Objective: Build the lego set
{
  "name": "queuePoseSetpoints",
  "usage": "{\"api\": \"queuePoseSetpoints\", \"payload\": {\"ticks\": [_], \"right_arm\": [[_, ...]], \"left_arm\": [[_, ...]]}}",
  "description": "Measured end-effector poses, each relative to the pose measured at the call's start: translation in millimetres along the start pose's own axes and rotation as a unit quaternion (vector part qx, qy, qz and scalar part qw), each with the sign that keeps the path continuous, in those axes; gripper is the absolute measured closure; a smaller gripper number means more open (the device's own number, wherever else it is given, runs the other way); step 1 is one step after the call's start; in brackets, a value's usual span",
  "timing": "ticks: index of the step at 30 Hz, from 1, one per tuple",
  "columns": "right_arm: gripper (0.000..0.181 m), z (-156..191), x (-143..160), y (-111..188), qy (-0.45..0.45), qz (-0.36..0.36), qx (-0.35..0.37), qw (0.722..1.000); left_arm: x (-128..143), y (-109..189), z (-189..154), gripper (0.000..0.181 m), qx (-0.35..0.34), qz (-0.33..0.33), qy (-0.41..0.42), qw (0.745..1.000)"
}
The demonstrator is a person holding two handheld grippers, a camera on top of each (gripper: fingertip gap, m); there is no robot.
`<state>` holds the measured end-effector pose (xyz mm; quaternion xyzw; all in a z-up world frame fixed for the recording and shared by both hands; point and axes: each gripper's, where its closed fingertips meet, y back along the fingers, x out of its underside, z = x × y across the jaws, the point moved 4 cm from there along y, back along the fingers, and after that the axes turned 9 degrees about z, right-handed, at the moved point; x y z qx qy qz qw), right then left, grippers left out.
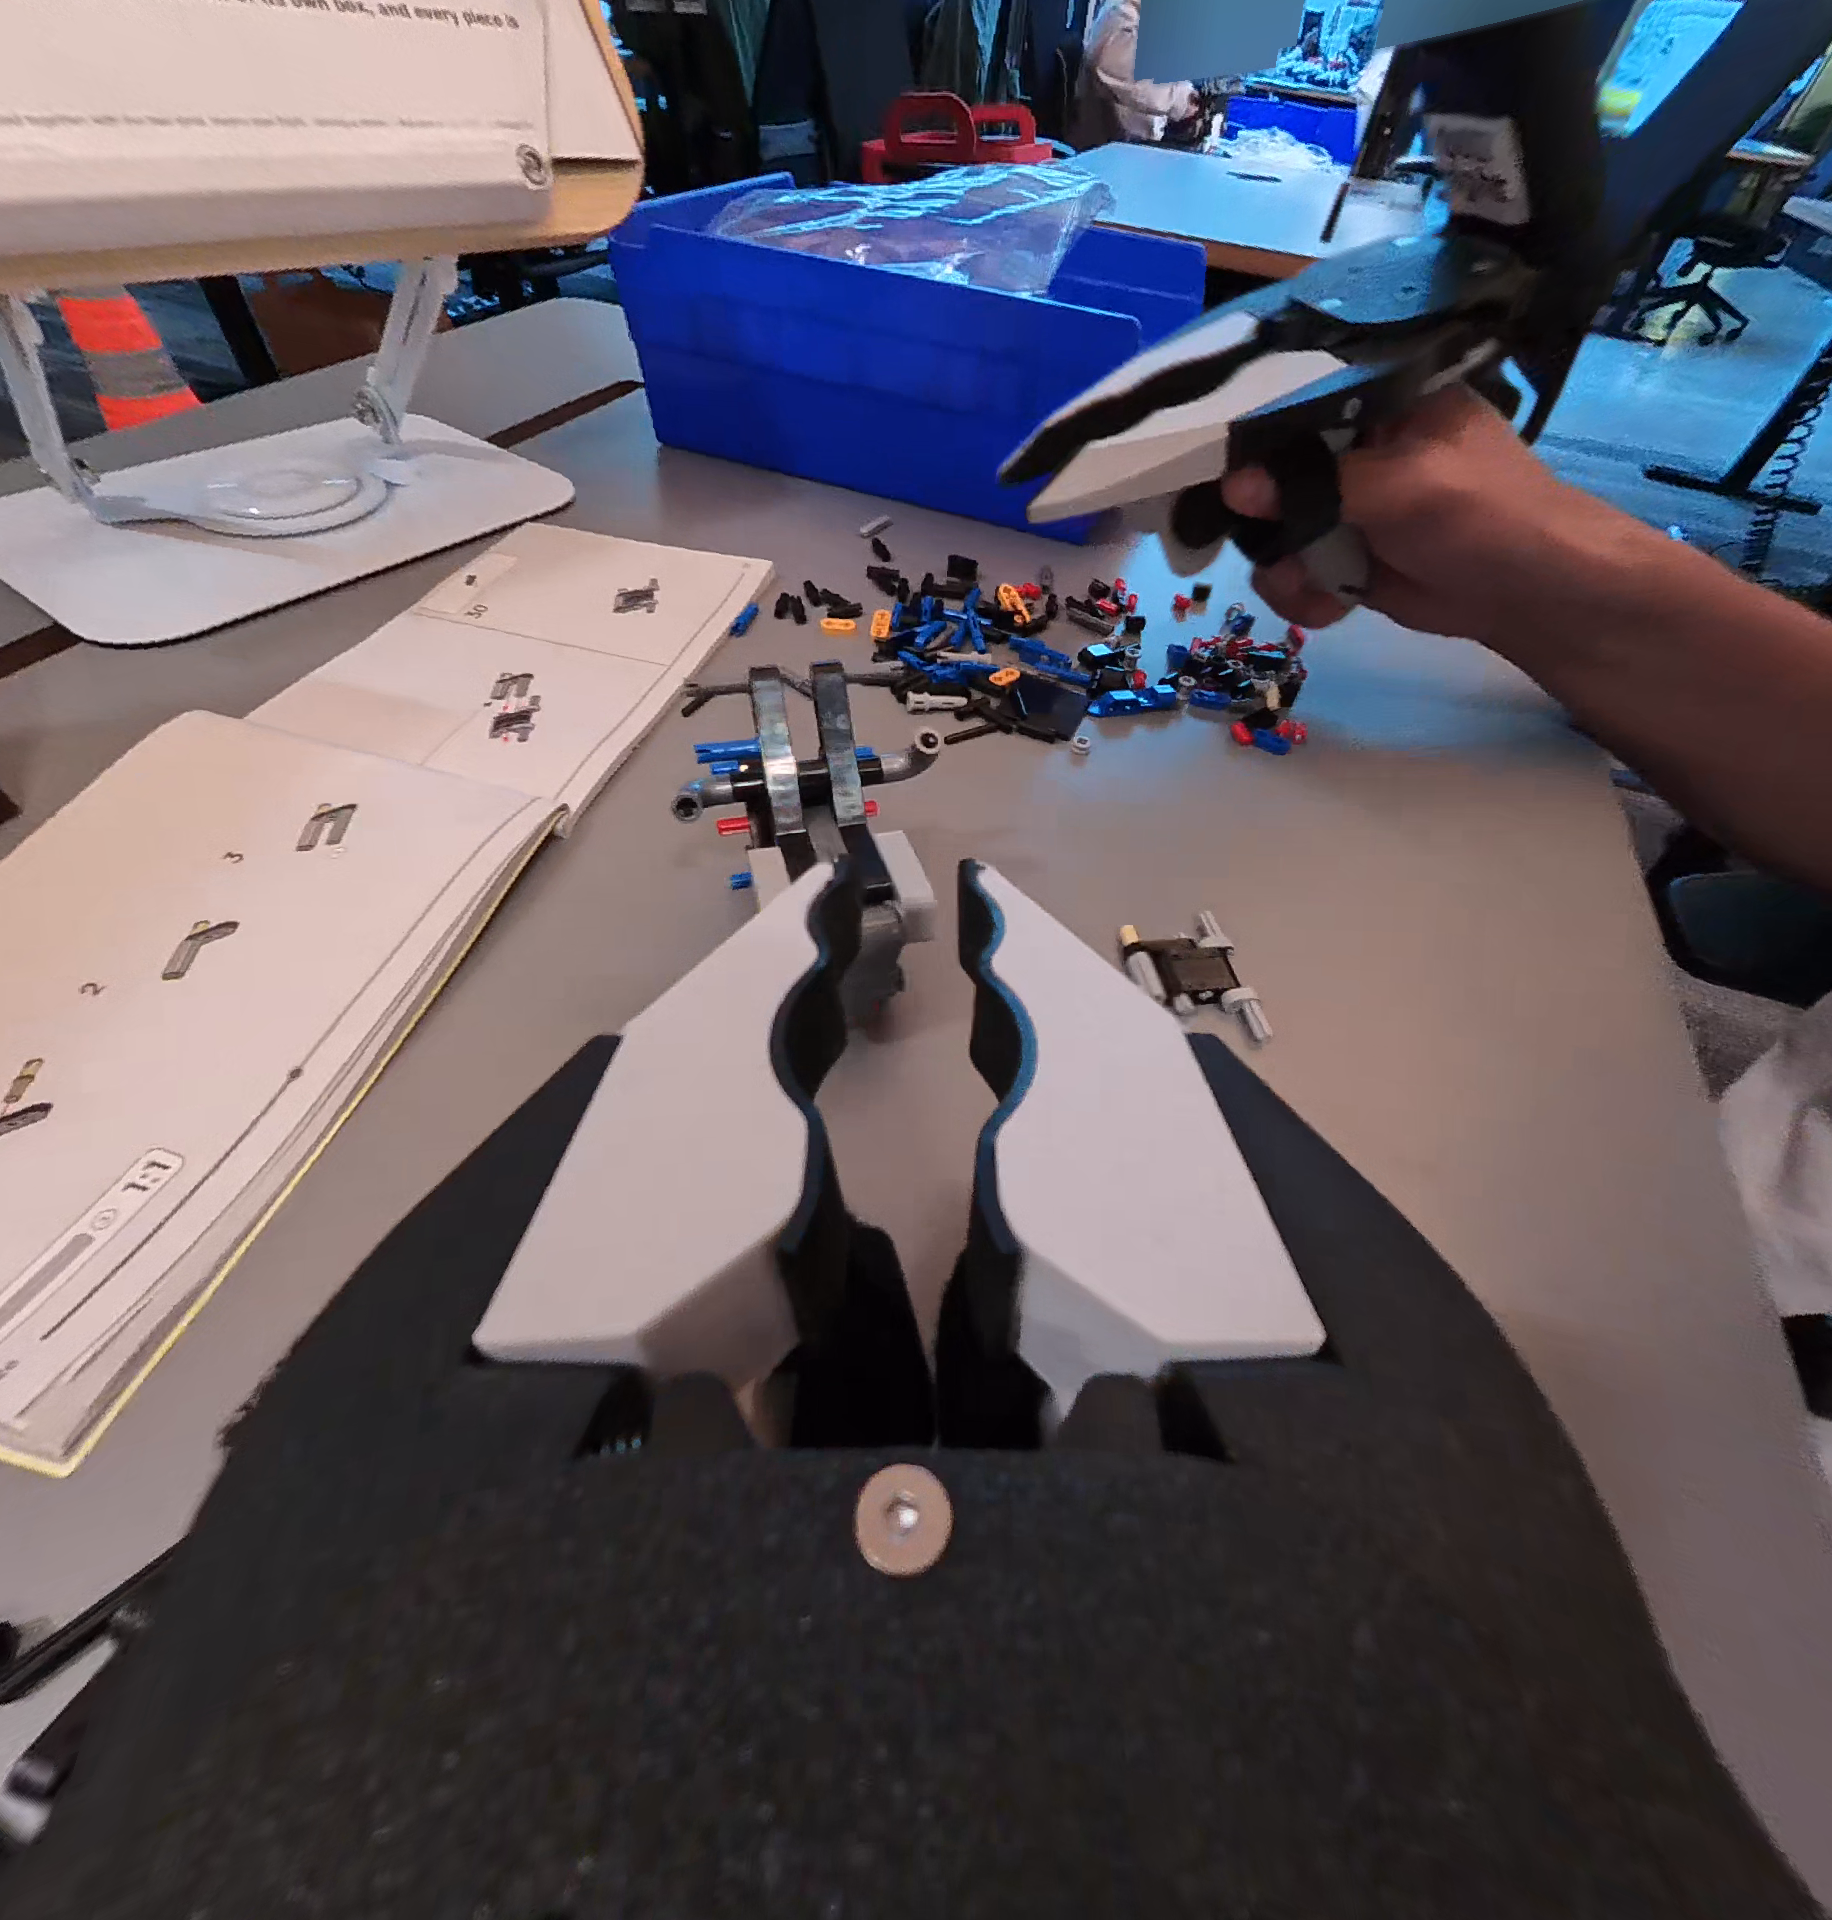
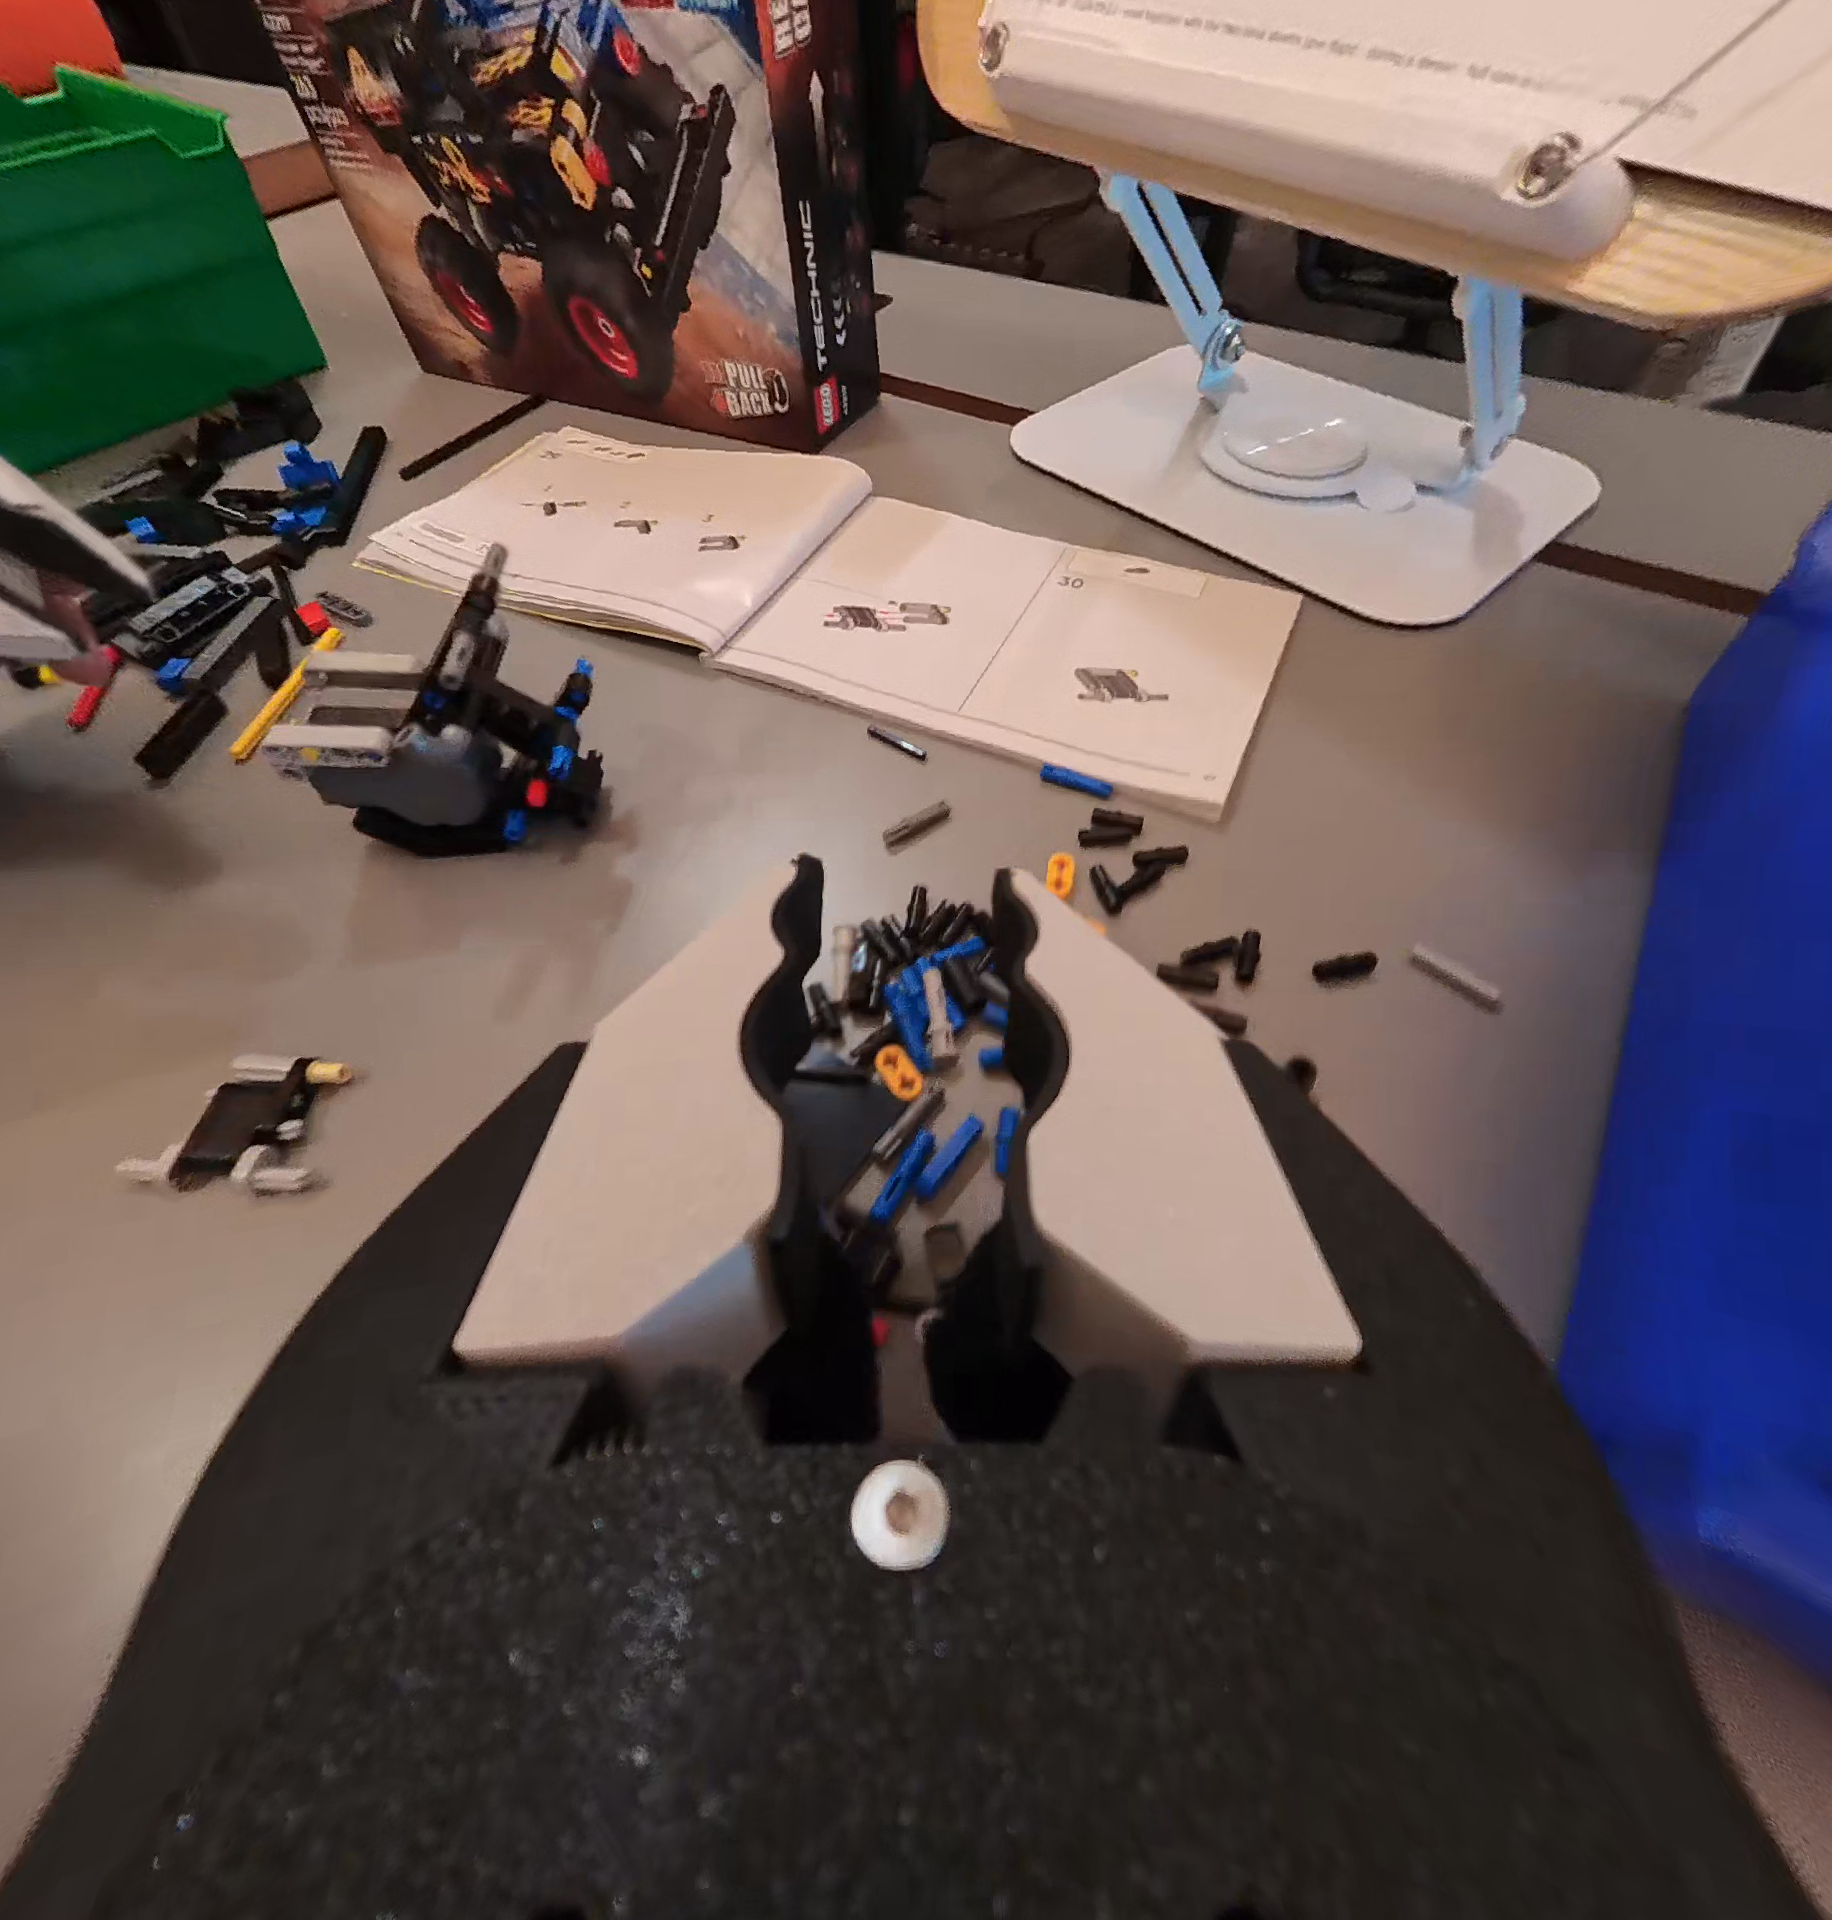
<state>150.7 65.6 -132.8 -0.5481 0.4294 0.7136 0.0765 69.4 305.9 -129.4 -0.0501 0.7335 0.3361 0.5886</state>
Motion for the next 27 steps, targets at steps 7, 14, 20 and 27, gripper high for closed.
{"api": "queuePoseSetpoints", "payload": {"ticks": [7, 14, 20, 27], "right_arm": [[0.148, -9, 3, -24, 0.01, 0.024, -0.009, 1.0], [0.165, -59, 20, -10, -0.016, 0.065, 0.153, 0.986], [0.159, -70, 37, -16, -0.065, 0.118, 0.141, 0.981], [0.16, -73, 36, -12, -0.069, 0.109, 0.142, 0.981]], "left_arm": [[4, -9, -10, 0.165, 0.018, 0.019, -0.011, 1.0], [5, -11, -17, 0.166, 0.044, 0.024, -0.003, 0.999], [4, -8, -13, 0.166, 0.053, 0.018, 0.014, 0.998], [4, -7, -10, 0.166, 0.055, 0.017, 0.022, 0.998]]}}
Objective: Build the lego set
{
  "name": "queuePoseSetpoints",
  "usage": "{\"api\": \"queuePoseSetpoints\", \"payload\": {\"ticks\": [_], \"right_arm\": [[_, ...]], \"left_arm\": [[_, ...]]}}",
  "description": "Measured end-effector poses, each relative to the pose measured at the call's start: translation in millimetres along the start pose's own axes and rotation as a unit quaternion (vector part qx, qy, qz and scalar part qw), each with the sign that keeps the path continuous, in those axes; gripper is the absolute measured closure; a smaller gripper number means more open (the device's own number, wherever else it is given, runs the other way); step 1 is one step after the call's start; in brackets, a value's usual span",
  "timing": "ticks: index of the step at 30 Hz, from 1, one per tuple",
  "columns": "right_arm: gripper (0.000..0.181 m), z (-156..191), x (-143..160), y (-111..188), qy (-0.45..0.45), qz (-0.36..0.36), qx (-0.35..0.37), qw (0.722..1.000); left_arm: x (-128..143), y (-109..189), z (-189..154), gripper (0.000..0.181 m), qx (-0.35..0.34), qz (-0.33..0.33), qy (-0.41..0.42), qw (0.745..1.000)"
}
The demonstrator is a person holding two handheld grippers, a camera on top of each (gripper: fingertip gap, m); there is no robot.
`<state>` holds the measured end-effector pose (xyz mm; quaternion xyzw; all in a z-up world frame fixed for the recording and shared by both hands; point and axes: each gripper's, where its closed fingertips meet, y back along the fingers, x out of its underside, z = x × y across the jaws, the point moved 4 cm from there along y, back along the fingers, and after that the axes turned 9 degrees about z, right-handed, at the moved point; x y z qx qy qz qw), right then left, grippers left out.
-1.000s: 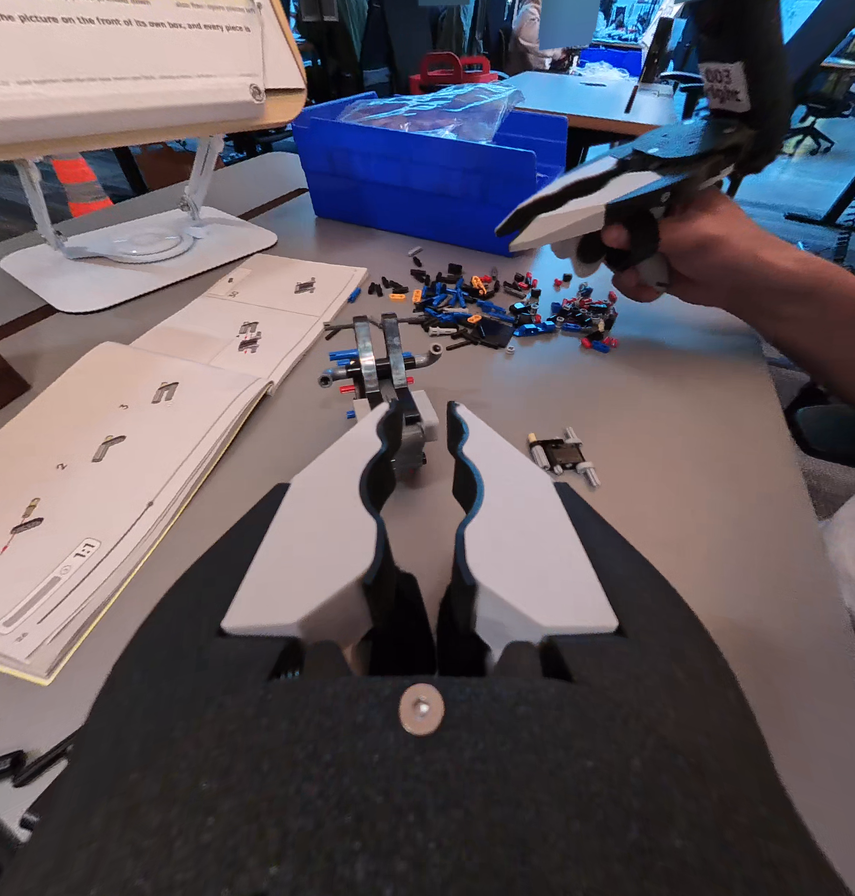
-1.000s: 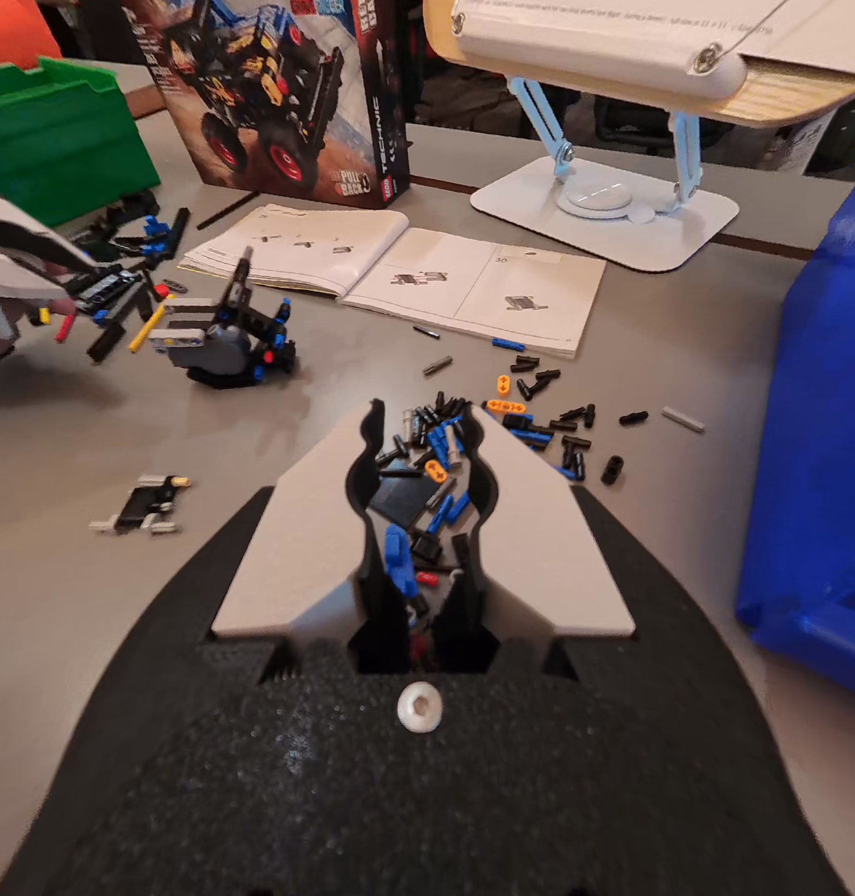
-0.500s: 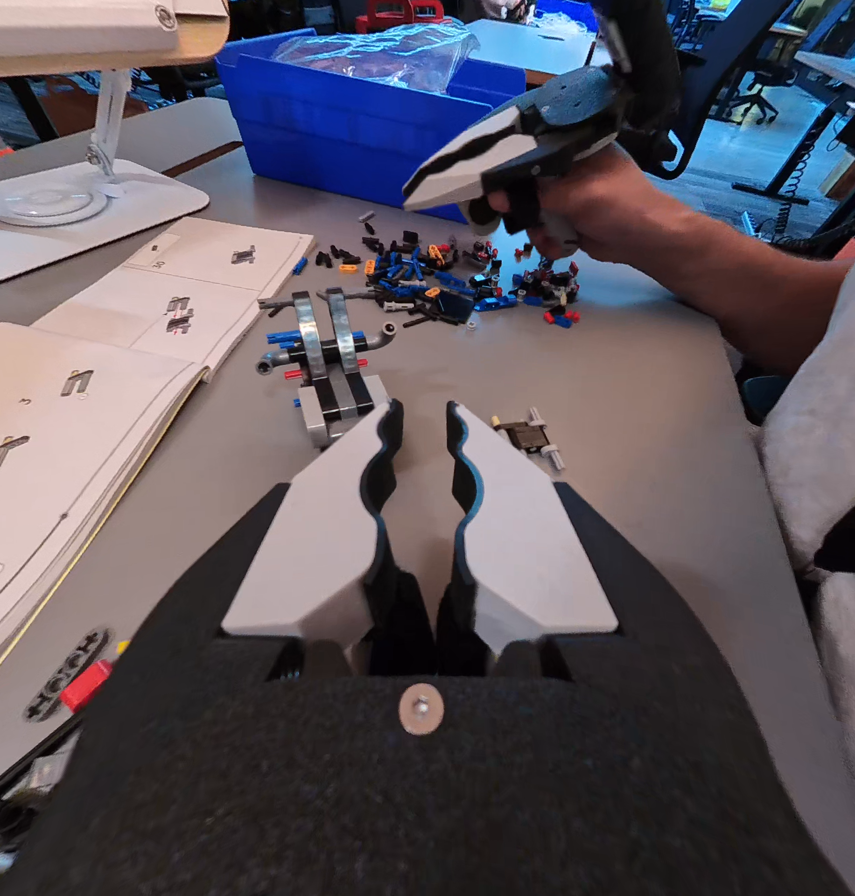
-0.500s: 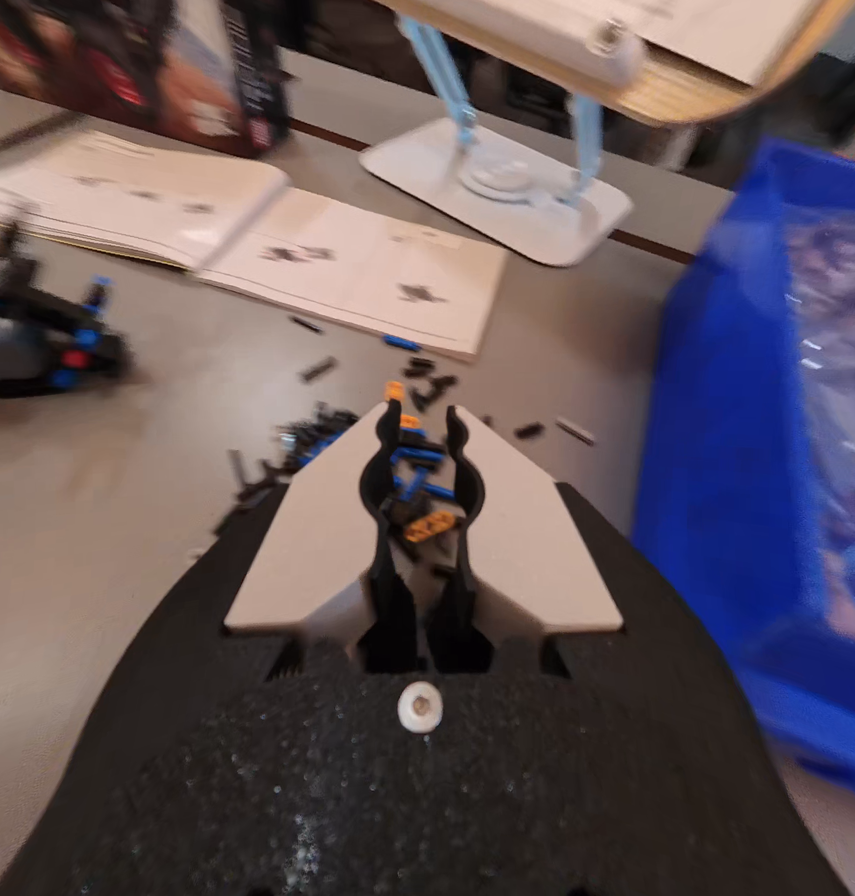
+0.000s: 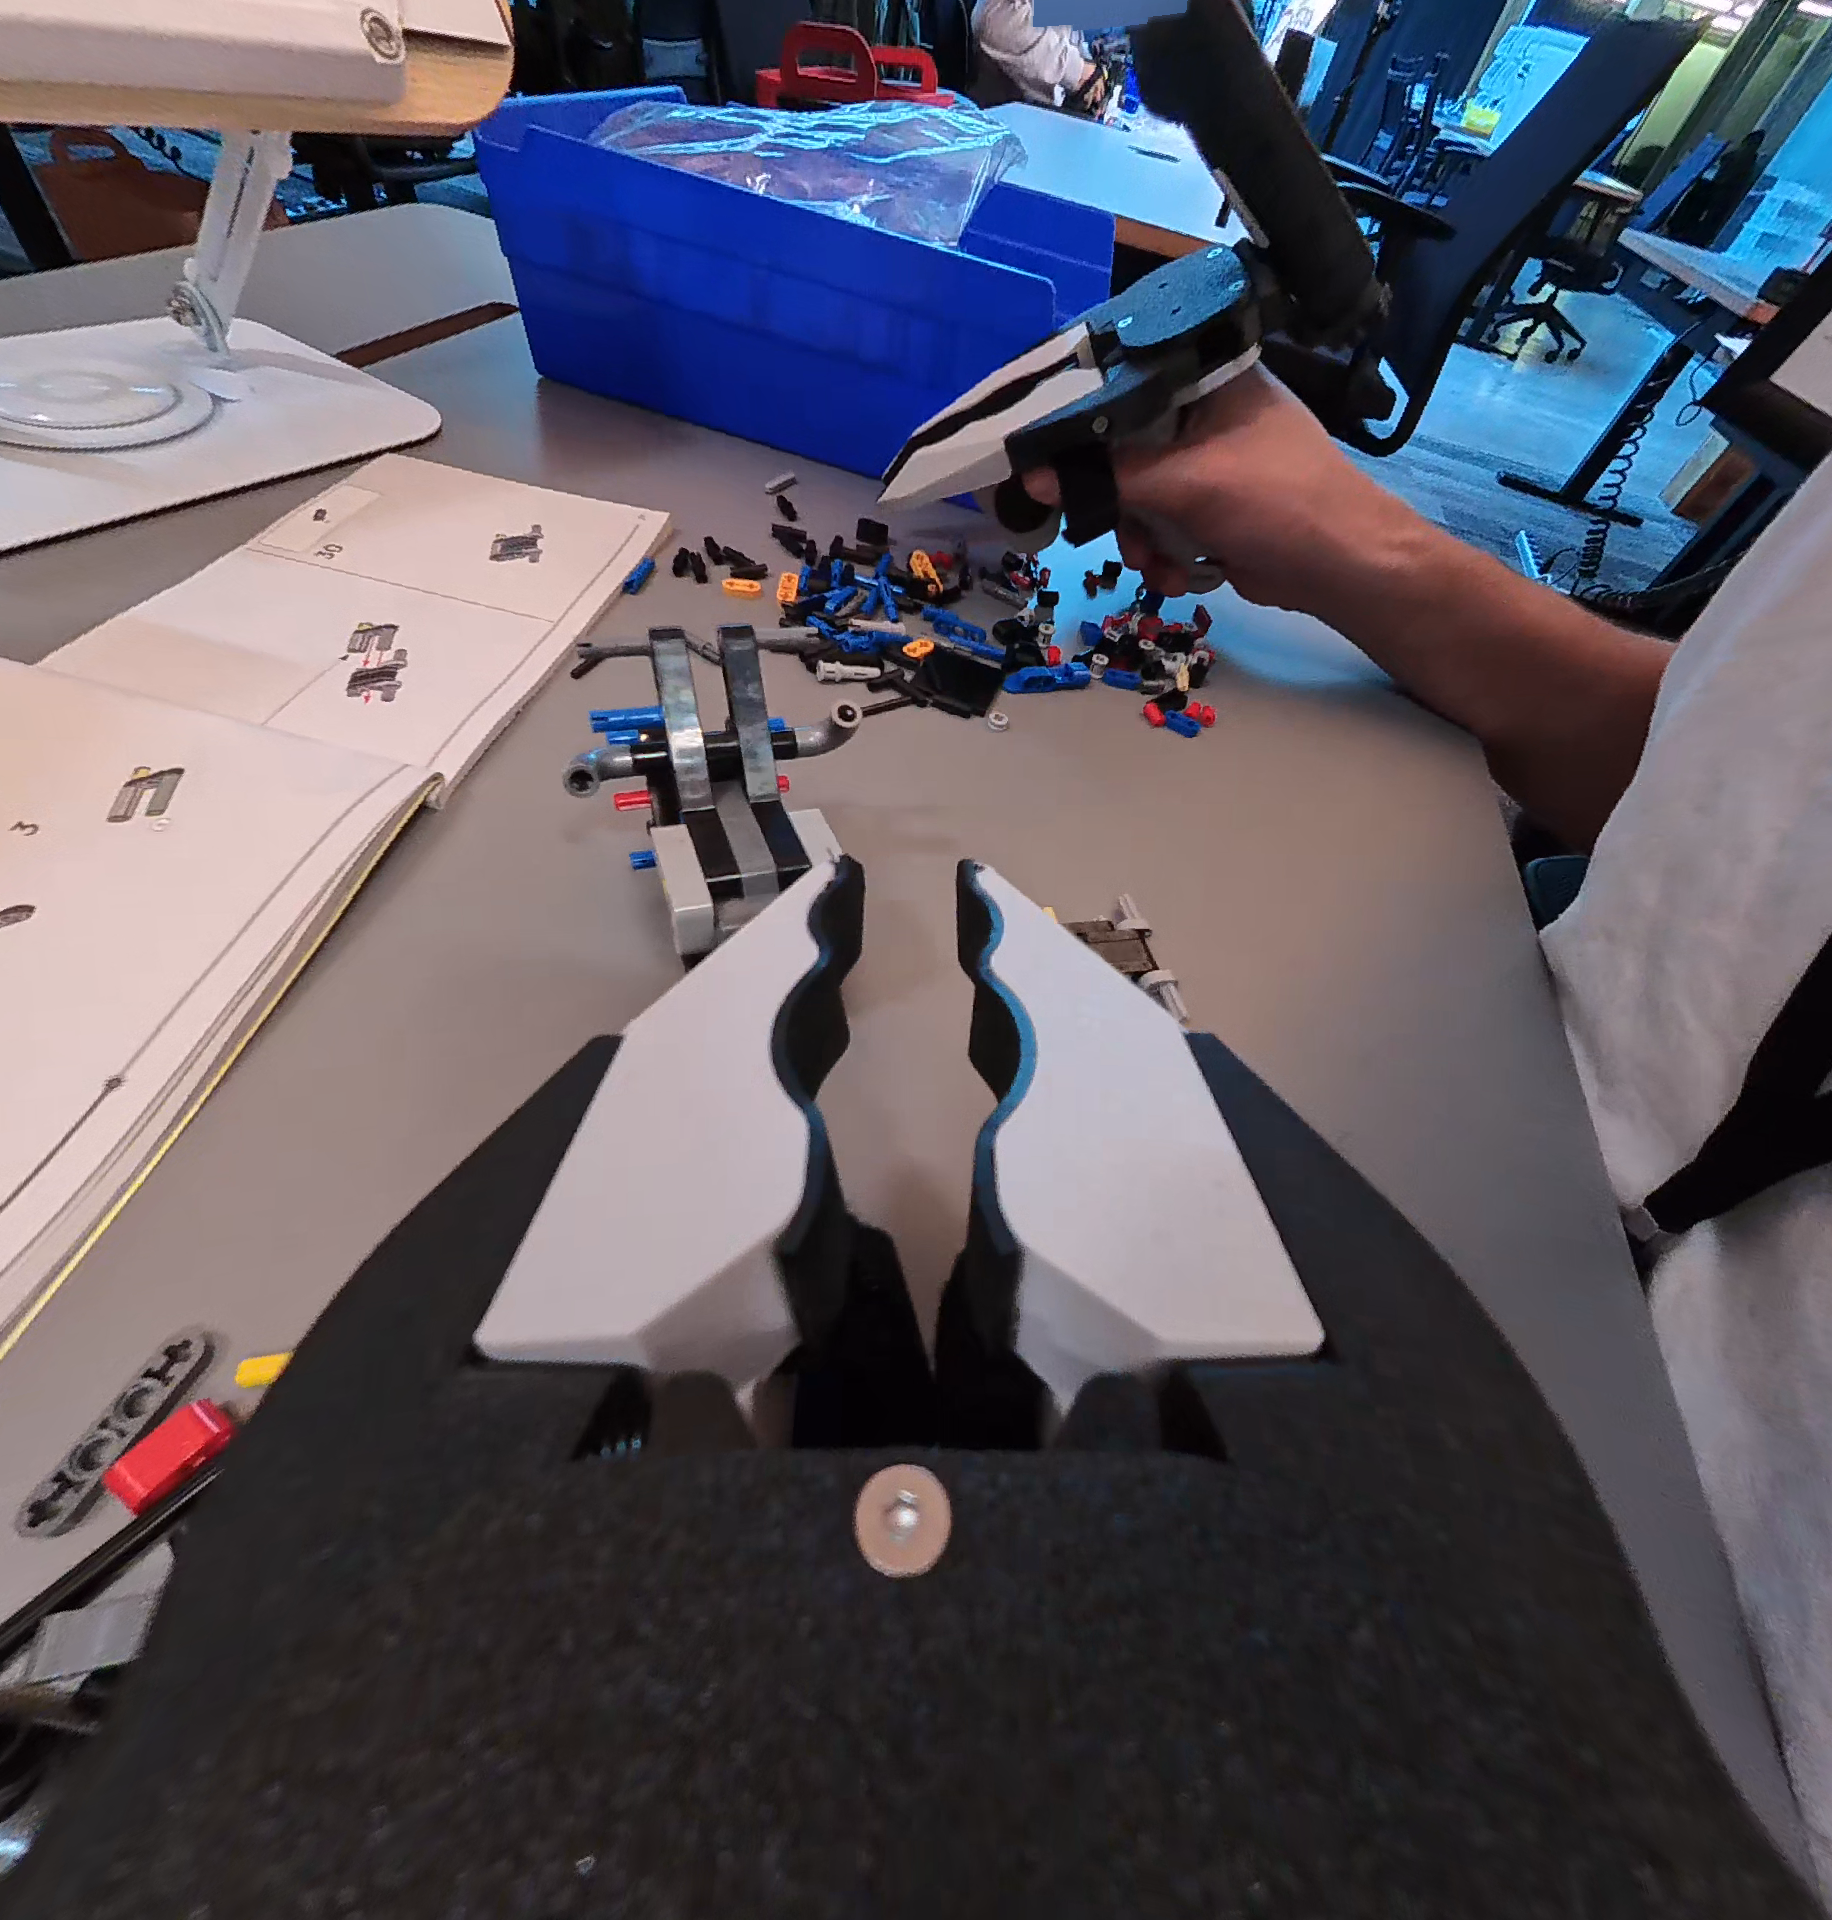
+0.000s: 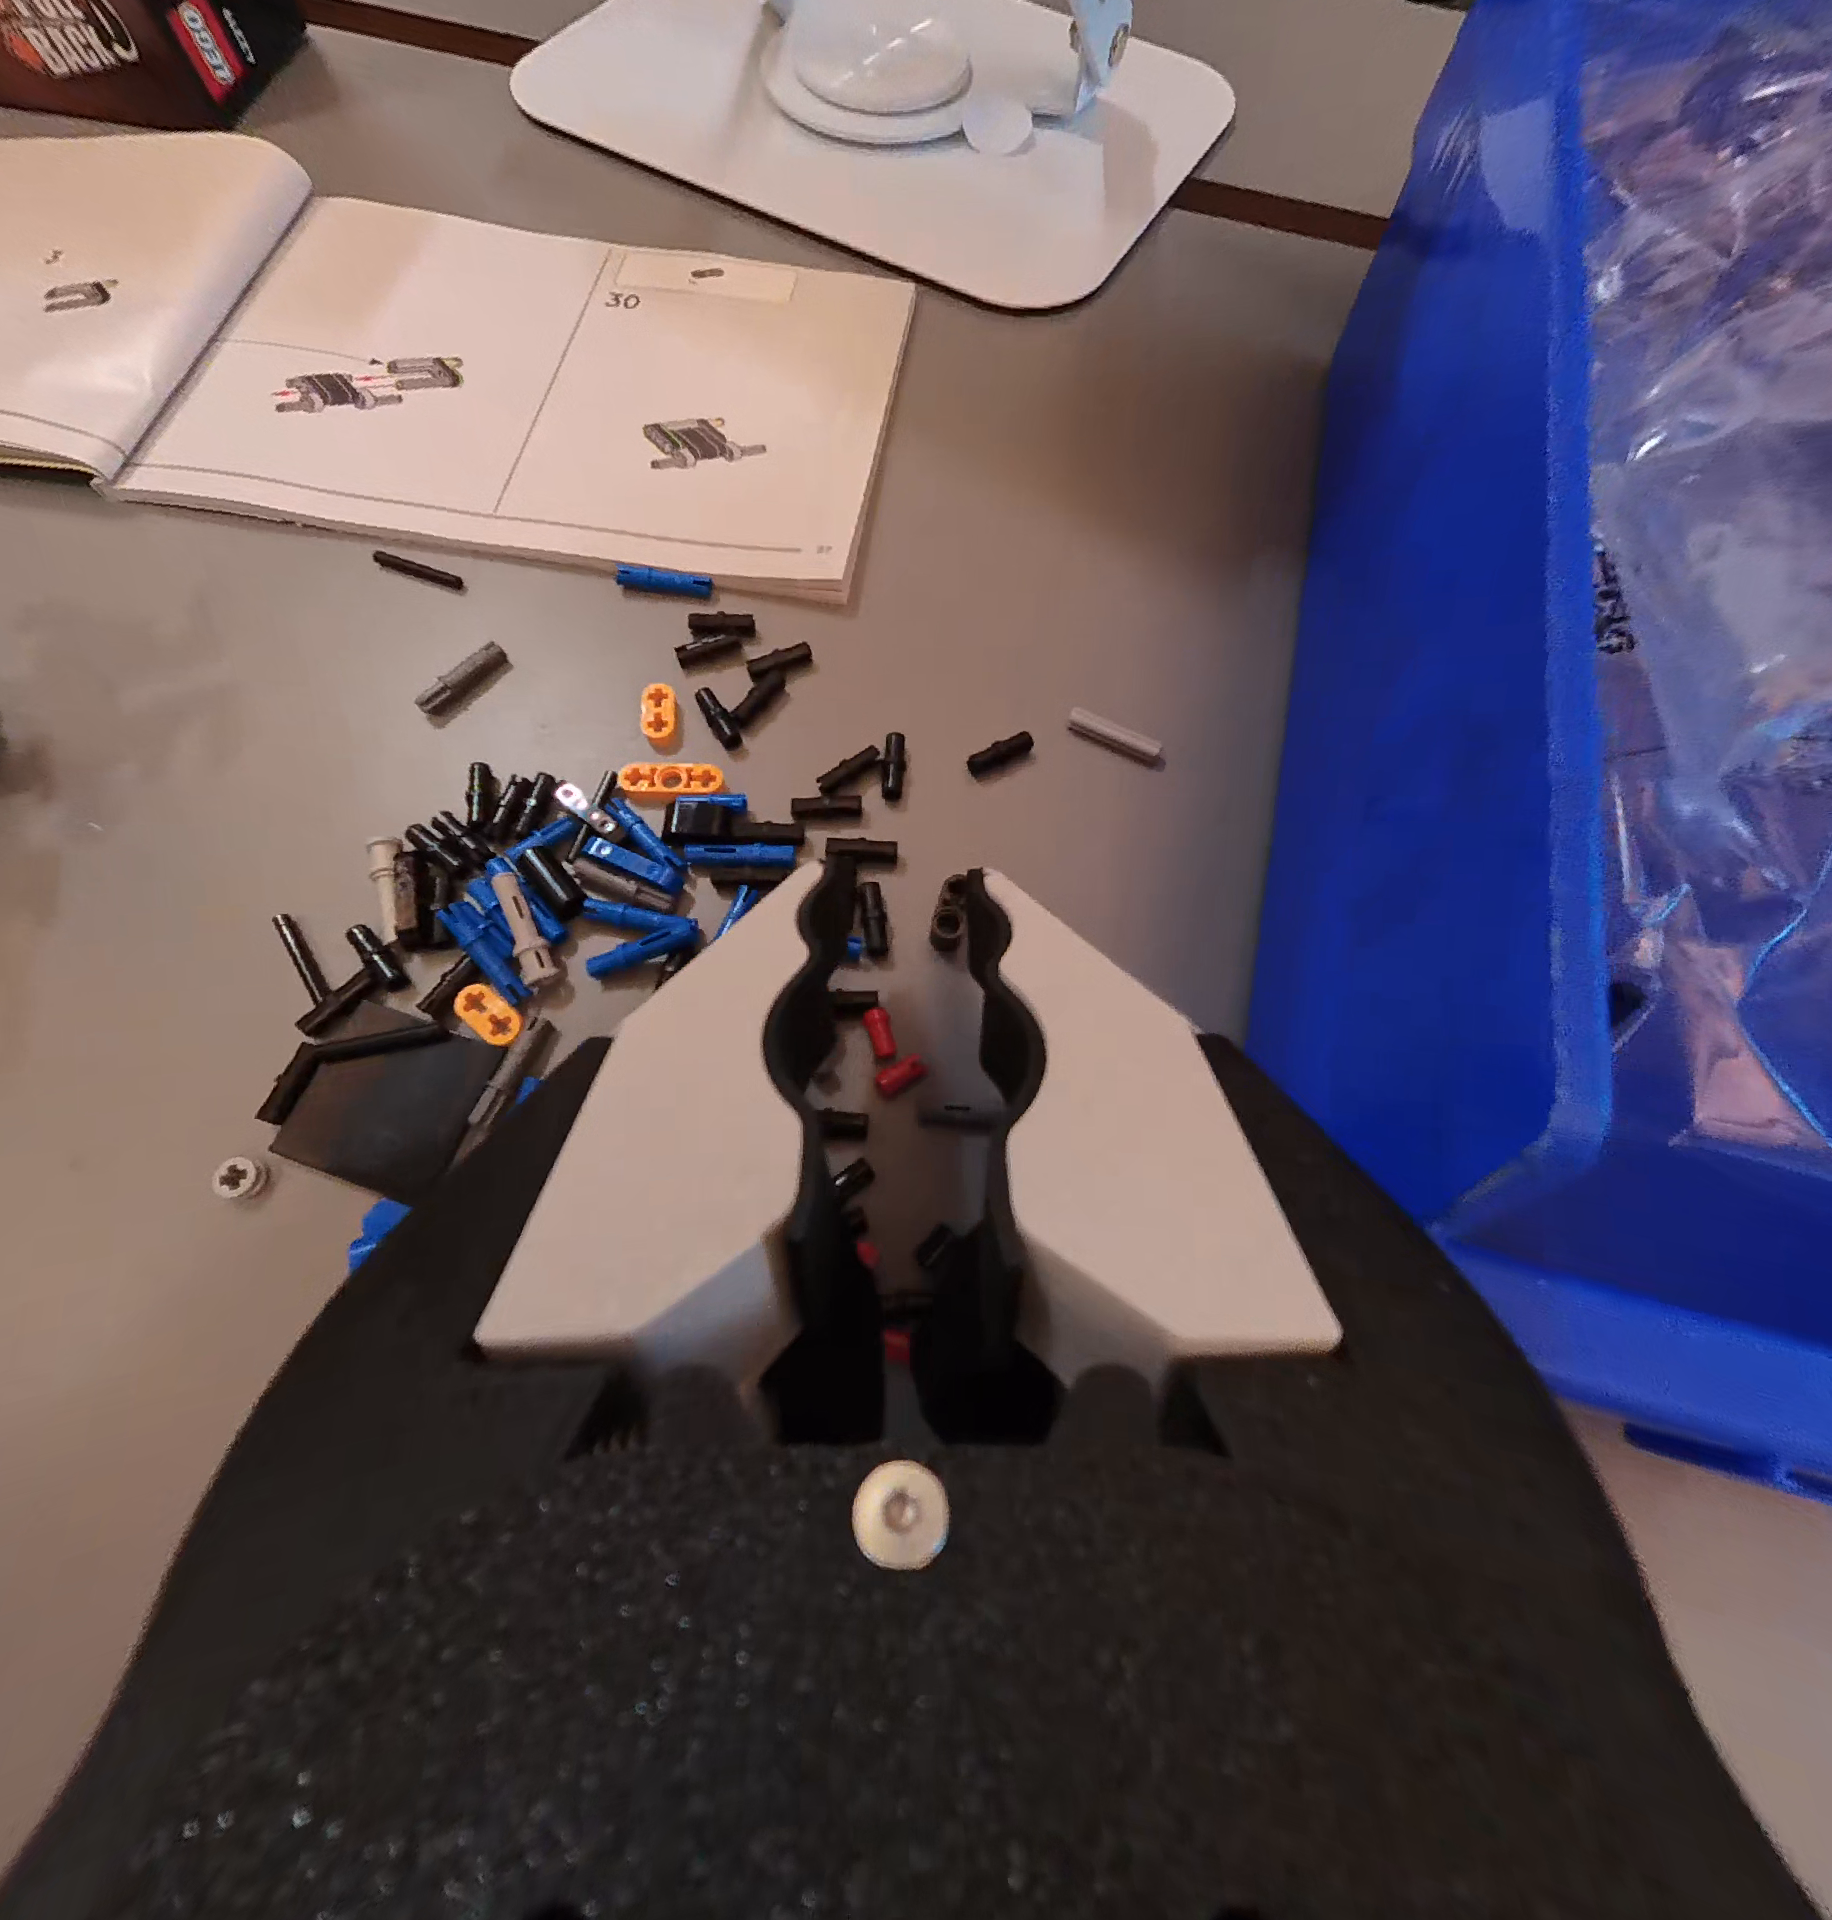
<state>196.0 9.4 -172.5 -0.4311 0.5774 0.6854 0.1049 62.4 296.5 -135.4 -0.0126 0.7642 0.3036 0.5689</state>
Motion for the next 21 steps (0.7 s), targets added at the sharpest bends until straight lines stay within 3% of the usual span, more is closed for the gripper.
{"api": "queuePoseSetpoints", "payload": {"ticks": [6, 10, 17, 21], "right_arm": [[0.16, 0, 1, 3, 0.002, -0.008, -0.007, 1.0], [0.16, 17, 1, 9, 0.017, -0.014, -0.058, 0.998], [0.162, 31, 7, 23, 0.047, -0.022, -0.033, 0.998], [0.162, 41, 19, 29, 0.032, -0.015, -0.053, 0.998]], "left_arm": [[1, -2, -1, 0.165, 0.0, 0.005, 0.0, 1.0], [0, -1, -2, 0.166, -0.003, 0.004, -0.006, 1.0], [-4, 2, -6, 0.166, -0.013, 0.0, -0.021, 1.0], [-5, 2, -8, 0.166, -0.022, -0.001, -0.034, 0.999]]}}
